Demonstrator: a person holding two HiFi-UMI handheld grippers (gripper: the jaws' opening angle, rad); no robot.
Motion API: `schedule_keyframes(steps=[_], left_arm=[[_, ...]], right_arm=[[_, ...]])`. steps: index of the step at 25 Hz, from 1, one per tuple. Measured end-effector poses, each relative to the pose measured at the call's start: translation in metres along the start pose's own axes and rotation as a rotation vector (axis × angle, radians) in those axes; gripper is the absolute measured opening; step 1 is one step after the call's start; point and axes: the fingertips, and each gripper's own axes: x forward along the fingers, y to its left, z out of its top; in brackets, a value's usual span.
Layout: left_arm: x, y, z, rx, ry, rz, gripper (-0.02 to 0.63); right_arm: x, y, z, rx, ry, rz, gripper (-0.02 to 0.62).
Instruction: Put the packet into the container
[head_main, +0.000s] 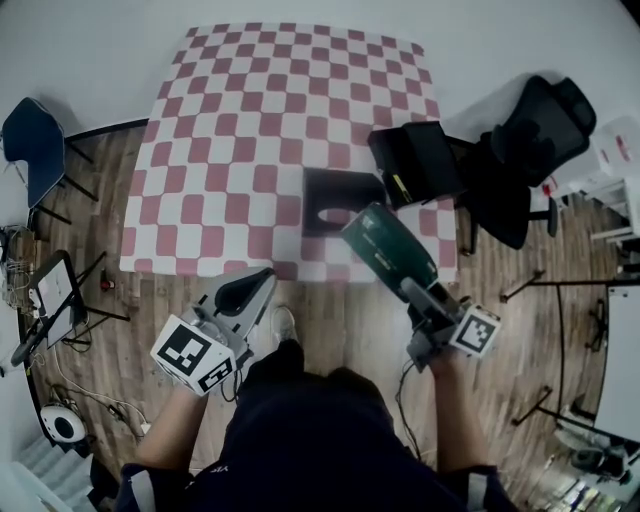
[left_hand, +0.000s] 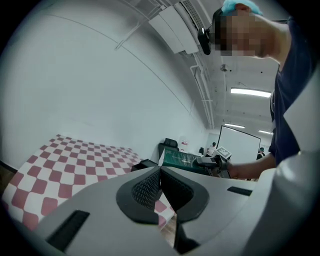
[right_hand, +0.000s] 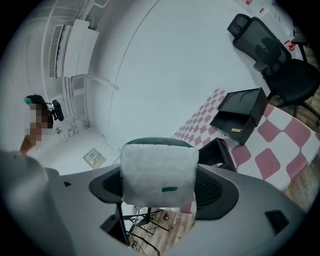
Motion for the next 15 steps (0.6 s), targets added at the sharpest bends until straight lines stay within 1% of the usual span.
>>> schedule_keyframes(steps=[2,6,11,15], left_arm=[[0.003,0.011,0.004,0.003,-0.004,-0.003,0.026],[0.01,0.028,0.008,-0.013,-0.004,-0.01,0.026],[0.024,0.043,0.01,-0.027,0.008,-0.013,0.026],[0.037,0.05,0.009,-0.033,0.018,0.003,0.026]], right_arm=[[0.01,-0.001,0.004,-0.021,0.008,-0.011,0.408],[0.026,-0.004,0.014,-0.027,0.018,-0.024,0.408],[0.046,-0.008,0.035,-0.139,0.077,-0.055,0.408],[0.057,-0.023,0.049,-0.206,0.132,-0.068,0.408]])
